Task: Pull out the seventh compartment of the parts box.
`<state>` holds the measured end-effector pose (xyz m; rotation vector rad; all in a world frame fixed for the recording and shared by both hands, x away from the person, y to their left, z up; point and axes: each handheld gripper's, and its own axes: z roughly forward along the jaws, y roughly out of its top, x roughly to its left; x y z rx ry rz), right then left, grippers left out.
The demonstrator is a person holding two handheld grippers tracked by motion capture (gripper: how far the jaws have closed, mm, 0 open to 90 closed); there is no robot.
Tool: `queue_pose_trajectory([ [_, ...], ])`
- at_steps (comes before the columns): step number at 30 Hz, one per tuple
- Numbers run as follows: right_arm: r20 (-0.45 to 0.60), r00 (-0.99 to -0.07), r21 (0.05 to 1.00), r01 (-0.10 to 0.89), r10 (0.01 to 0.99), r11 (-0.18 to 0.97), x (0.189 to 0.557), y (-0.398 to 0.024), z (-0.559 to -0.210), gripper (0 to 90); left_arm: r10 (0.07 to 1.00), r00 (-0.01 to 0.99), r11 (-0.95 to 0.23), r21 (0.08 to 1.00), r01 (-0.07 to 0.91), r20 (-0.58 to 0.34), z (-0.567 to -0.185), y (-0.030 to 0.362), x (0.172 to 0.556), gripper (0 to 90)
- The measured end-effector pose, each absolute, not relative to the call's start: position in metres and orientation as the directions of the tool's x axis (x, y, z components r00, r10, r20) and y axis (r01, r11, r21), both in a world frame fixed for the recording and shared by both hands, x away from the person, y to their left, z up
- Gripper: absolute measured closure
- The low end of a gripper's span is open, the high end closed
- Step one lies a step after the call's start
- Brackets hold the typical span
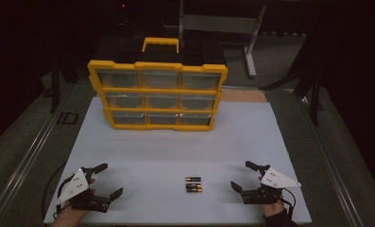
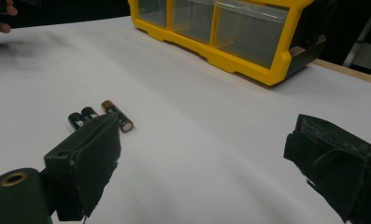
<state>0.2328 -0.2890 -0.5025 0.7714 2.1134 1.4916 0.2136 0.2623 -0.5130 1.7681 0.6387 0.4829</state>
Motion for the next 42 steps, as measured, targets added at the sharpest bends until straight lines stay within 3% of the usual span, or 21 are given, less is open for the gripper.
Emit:
queue_pose_trajectory([
  [7,-0.045,-0.737,0.954,0.169,0.674,0.248,0.231,-0.290,-0.499,8.8,0.649,0.760,-0.220,0.959,0.177,0.008,-0.512,0.261,0.213,0.0],
  [16,-0.059,-0.741,0.955,0.153,0.669,0.254,0.228,-0.287,-0.497,8.8,0.660,0.750,-0.248,0.931,0.269,-0.041,-0.511,0.254,0.214,0.0],
  [32,-0.081,-0.732,0.955,0.137,0.676,0.262,0.224,-0.286,-0.493,8.7,0.650,0.760,-0.221,0.951,0.217,-0.023,-0.493,0.255,0.213,0.0],
  [42,-0.087,-0.731,0.958,0.124,0.677,0.258,0.221,-0.286,-0.491,8.7,0.655,0.754,-0.251,0.956,0.155,0.049,-0.454,0.265,0.224,0.0],
])
